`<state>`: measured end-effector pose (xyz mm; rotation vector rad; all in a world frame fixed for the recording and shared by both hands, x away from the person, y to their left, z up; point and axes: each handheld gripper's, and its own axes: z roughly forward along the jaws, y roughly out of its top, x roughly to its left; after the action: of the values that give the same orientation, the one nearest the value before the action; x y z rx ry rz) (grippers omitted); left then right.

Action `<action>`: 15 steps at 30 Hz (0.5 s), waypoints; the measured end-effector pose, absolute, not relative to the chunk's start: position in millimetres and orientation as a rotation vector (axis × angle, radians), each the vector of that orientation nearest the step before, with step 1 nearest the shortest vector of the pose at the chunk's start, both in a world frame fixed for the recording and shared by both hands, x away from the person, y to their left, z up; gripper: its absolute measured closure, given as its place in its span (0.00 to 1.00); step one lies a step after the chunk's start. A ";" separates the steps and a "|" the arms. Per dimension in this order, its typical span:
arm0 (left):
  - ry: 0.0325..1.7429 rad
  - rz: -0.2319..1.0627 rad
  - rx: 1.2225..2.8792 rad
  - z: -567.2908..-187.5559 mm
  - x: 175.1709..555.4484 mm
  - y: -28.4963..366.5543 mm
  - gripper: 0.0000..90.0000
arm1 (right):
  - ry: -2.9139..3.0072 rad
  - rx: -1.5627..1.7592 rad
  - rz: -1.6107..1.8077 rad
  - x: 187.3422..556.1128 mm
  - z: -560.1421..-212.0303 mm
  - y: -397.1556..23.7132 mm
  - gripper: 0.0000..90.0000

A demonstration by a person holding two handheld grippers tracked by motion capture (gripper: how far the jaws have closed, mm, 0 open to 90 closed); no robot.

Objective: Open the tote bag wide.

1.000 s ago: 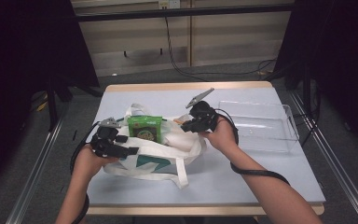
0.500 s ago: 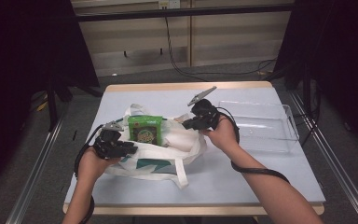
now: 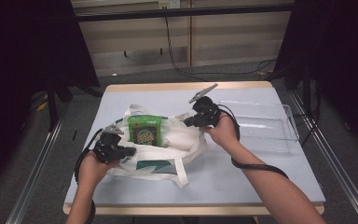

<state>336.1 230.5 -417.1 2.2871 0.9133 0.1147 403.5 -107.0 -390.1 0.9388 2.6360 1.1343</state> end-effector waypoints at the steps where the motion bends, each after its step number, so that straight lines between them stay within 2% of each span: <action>1: 0.908 0.120 2.300 -416.6 334.6 230.6 1.00 | 2.638 0.936 1.133 403.9 -390.2 -107.3 0.97; 6: 0.900 0.175 2.265 -413.6 328.4 230.6 1.00 | 2.637 0.927 1.130 403.5 -389.3 -107.2 0.97; 7: 0.882 0.166 2.259 -413.3 327.7 230.4 0.92 | 2.637 0.926 1.132 403.2 -389.3 -107.4 0.97; 9: 0.849 0.177 2.239 -412.5 325.7 228.3 0.68 | 2.637 0.931 1.141 402.8 -389.1 -107.5 0.97; 11: 0.824 0.158 2.228 -413.1 324.1 225.7 0.60 | 2.635 0.933 1.137 402.3 -388.4 -107.7 0.97; 13: 0.813 0.162 2.223 -415.2 324.1 223.3 0.44 | 2.637 0.926 1.136 402.0 -388.5 -107.7 0.97; 15: 0.792 0.148 2.222 -417.8 324.5 221.7 0.36 | 2.639 0.921 1.139 402.0 -388.6 -107.7 0.97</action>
<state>324.5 221.7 -417.8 2.2217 0.7918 0.1480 402.0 -107.7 -388.6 0.9213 2.6392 1.1385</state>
